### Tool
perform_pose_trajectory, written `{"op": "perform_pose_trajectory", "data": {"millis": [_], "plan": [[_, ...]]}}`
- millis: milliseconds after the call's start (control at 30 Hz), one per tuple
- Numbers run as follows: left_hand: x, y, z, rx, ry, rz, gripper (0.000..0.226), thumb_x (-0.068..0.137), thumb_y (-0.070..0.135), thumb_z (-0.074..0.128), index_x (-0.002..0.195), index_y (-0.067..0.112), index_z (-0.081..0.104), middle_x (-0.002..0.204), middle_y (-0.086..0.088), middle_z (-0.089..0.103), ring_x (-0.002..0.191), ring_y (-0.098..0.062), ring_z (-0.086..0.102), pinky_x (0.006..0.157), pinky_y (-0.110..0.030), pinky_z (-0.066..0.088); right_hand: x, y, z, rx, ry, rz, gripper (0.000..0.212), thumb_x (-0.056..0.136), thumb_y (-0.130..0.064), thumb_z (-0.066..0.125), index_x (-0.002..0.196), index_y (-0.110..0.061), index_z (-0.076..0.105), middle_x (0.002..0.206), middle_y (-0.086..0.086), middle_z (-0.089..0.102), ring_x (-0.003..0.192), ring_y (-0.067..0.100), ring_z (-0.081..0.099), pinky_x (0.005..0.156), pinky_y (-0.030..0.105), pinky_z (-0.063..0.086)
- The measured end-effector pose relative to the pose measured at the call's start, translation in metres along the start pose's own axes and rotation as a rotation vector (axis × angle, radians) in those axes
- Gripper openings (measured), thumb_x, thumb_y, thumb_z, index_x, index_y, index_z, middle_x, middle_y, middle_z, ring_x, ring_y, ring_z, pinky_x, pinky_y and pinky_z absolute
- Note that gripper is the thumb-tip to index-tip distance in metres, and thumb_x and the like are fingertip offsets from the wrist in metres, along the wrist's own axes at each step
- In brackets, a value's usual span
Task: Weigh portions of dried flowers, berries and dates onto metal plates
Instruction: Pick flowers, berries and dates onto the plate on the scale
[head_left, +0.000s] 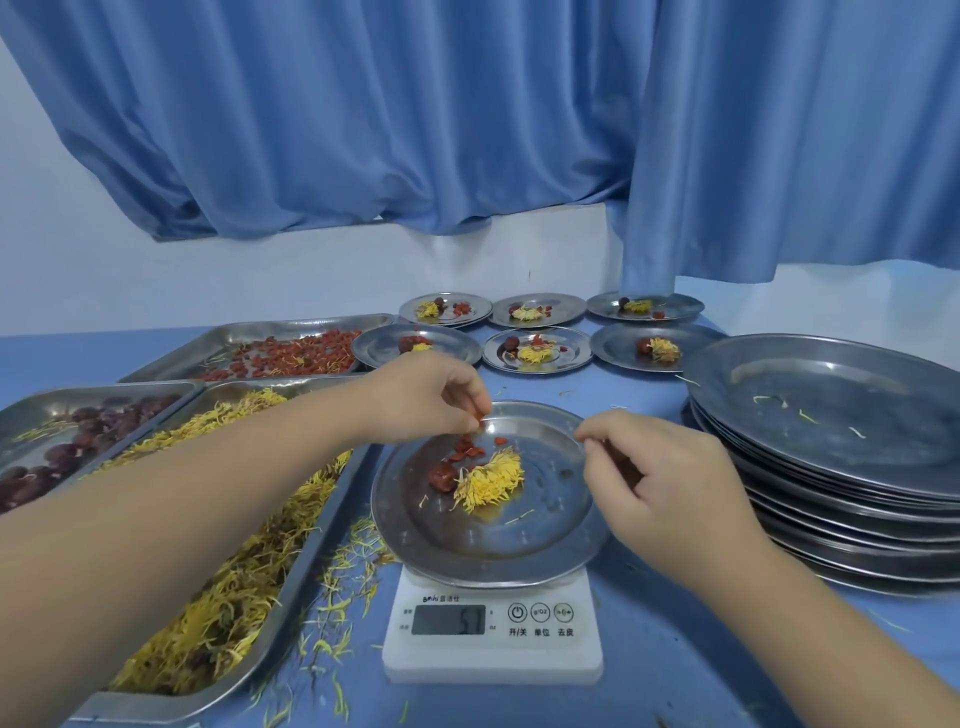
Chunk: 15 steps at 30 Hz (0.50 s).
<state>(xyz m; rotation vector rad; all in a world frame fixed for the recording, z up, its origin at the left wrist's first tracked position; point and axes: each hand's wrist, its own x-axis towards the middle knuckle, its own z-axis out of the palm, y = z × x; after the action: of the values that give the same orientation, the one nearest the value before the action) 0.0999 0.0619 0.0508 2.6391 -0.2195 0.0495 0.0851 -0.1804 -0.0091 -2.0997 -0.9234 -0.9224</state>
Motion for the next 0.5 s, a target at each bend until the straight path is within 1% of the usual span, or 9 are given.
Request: {"op": "perform_pose_trajectory", "data": {"millis": [100,233,300,400,500], "plan": [[0.0,0.0,-0.001,-0.014,-0.002,-0.008,0.019,0.085,0.014,0.073,0.094,0.03,0.069,0.091,0.011,0.071,0.082,0.005,0.065,0.068,-0.007,0.048,0.0,0.001,0.001,-0.013,0.002,0.005,0.021,0.084,-0.024,0.047,0.081,-0.018,0.067,0.062,-0.007,0.062,0.056,0.015,0.058,0.049,0.032,0.049],[-0.001,-0.002,-0.001,-0.066,0.024,-0.007,0.017,0.081,0.014,0.077,0.088,0.027,0.068,0.085,0.007,0.071,0.075,-0.001,0.067,0.064,-0.008,0.049,-0.001,0.0,0.003,-0.005,-0.003,0.016,0.014,0.083,-0.019,0.053,0.081,-0.018,0.067,0.061,-0.008,0.06,0.054,0.013,0.056,0.049,0.032,0.049],[-0.003,-0.005,-0.001,-0.086,0.037,0.007,0.015,0.079,0.017,0.079,0.087,0.025,0.069,0.085,0.006,0.071,0.073,0.0,0.066,0.064,-0.008,0.05,-0.001,-0.003,0.003,0.014,0.0,0.017,0.019,0.085,-0.023,0.049,0.082,-0.019,0.068,0.061,-0.01,0.06,0.055,0.01,0.054,0.05,0.031,0.049],[-0.006,-0.009,-0.002,-0.126,0.058,0.015,0.015,0.078,0.021,0.081,0.088,0.024,0.07,0.085,0.006,0.072,0.073,0.001,0.066,0.064,-0.008,0.049,0.001,-0.007,0.004,0.028,0.008,0.011,0.023,0.085,-0.027,0.046,0.083,-0.019,0.068,0.063,-0.012,0.06,0.061,0.009,0.054,0.054,0.03,0.046],[-0.008,-0.014,-0.004,-0.177,0.073,0.014,0.013,0.081,0.014,0.079,0.09,0.019,0.07,0.085,0.002,0.072,0.068,0.0,0.065,0.062,-0.008,0.049,0.008,-0.013,0.004,0.052,0.034,-0.003,0.023,0.084,-0.027,0.047,0.082,-0.019,0.068,0.063,-0.012,0.061,0.064,0.009,0.054,0.056,0.025,0.043]]}}
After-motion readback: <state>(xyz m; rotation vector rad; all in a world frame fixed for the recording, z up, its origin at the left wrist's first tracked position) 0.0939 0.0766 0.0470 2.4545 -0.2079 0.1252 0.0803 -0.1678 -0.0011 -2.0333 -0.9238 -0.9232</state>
